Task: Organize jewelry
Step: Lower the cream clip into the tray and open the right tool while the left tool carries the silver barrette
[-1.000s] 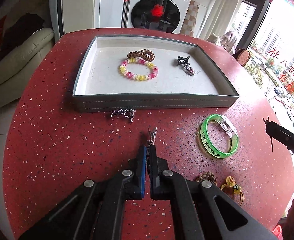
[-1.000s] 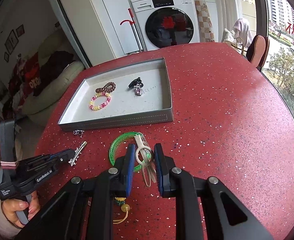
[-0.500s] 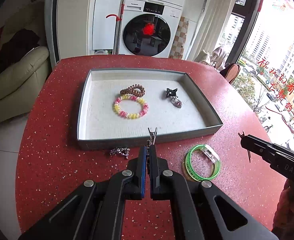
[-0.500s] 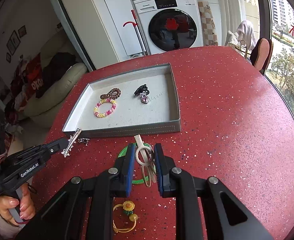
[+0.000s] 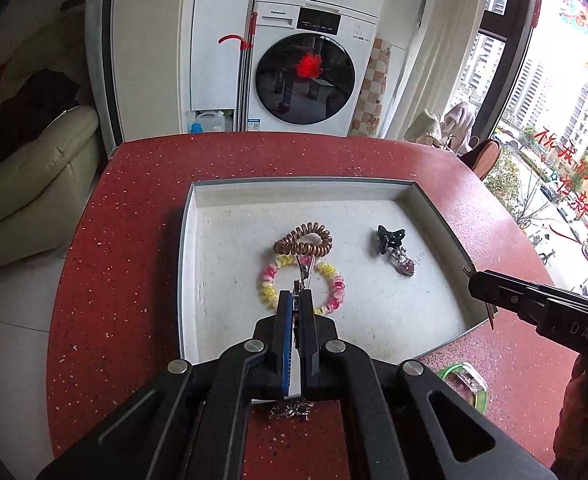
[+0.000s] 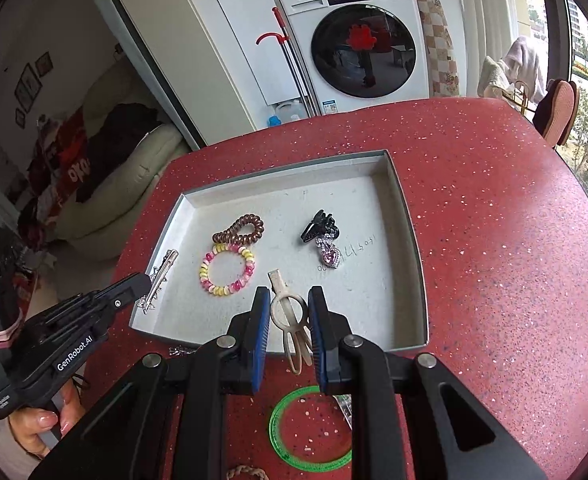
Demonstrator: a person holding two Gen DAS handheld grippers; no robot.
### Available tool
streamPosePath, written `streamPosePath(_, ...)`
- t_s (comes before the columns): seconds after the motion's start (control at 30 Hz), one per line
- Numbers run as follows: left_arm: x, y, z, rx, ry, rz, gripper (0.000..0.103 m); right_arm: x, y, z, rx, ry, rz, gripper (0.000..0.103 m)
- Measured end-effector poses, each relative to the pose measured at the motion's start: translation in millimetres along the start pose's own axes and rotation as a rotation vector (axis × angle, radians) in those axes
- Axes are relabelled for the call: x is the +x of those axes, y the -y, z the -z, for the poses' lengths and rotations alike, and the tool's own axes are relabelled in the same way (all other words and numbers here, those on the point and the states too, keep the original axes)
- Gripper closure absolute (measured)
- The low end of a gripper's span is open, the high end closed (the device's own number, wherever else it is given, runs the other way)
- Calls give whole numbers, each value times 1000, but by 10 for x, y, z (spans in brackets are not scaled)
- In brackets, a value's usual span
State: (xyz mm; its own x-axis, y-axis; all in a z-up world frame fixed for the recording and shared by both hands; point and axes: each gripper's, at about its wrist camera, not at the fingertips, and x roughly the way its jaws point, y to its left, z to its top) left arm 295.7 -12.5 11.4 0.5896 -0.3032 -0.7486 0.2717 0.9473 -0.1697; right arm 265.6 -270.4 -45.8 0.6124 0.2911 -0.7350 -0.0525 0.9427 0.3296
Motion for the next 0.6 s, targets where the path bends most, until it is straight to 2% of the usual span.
streamPosePath(0.4, 571, -46, -74, 12, -90, -23, 83, 735, 93, -107, 34, -119, 15, 82)
streamPosePath(0.6, 658, 1, -131, 36, -78, -42, 83, 909, 162, -153, 50, -123, 45, 82)
